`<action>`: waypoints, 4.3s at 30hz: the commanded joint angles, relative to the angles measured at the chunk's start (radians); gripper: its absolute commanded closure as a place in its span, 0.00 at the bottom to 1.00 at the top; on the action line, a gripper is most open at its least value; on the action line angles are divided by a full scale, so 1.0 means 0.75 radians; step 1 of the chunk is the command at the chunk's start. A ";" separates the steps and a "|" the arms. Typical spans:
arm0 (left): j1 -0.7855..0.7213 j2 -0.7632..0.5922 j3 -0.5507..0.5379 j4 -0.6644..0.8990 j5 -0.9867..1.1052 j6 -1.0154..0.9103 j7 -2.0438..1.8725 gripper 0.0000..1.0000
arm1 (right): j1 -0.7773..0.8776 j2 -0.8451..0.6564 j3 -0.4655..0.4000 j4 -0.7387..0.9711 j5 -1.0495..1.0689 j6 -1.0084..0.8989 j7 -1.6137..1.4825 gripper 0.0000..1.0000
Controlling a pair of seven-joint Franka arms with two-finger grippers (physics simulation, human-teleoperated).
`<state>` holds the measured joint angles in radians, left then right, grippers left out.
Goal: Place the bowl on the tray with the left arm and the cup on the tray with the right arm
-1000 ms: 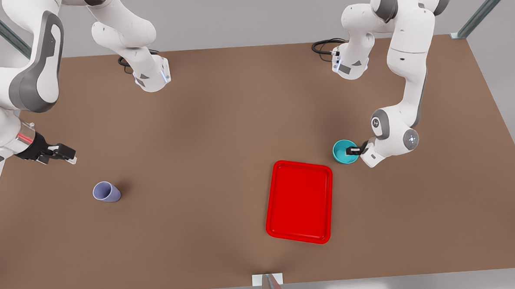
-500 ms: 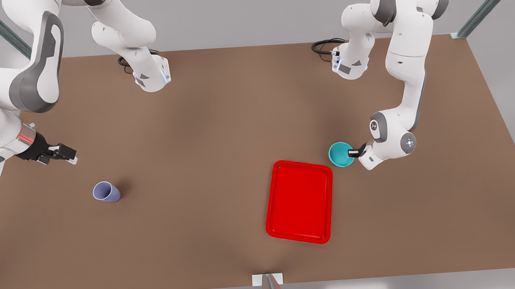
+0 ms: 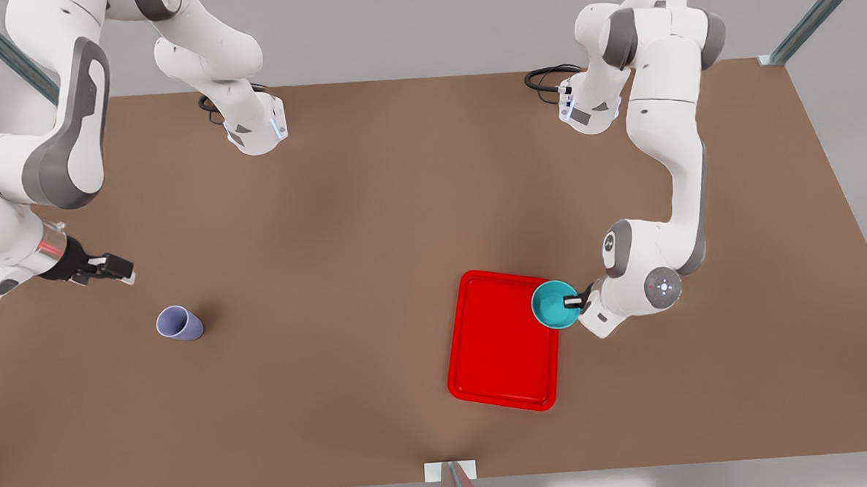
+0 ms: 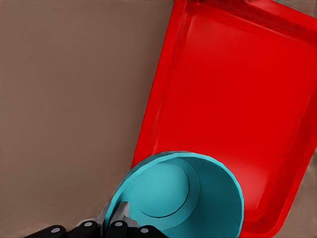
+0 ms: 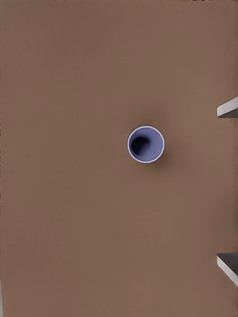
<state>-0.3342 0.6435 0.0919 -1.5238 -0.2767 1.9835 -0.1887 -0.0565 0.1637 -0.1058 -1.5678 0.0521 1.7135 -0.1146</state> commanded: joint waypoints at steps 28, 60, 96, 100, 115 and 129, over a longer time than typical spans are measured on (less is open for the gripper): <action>0.239 -0.514 -0.049 0.189 0.459 -0.712 0.632 0.00 | -0.011 0.009 -0.029 -0.444 -0.014 0.513 -0.011 0.00; 0.239 -0.492 -0.045 0.191 0.461 -0.714 0.650 0.00 | -0.123 0.328 -0.025 -0.577 0.113 0.918 -0.297 0.11; 0.237 -0.490 -0.045 0.195 0.463 -0.706 0.654 0.00 | -0.070 0.412 0.022 -0.286 0.170 0.644 -0.062 0.79; 0.237 -0.490 -0.045 0.193 0.463 -0.710 0.654 0.00 | 0.120 0.563 0.027 0.159 0.170 0.272 0.333 0.79; 0.237 -0.490 -0.045 0.193 0.463 -0.708 0.652 0.00 | 0.713 1.250 0.237 1.033 0.366 0.722 1.380 0.79; 0.239 -0.484 -0.041 0.193 0.463 -0.718 0.640 0.00 | 0.893 1.436 0.245 1.199 0.370 0.830 1.308 0.79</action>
<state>-0.1556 0.2808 0.0614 -1.3791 0.0703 1.4450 0.2915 0.6141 1.2406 0.0786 -0.6684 0.3368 2.3498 0.8617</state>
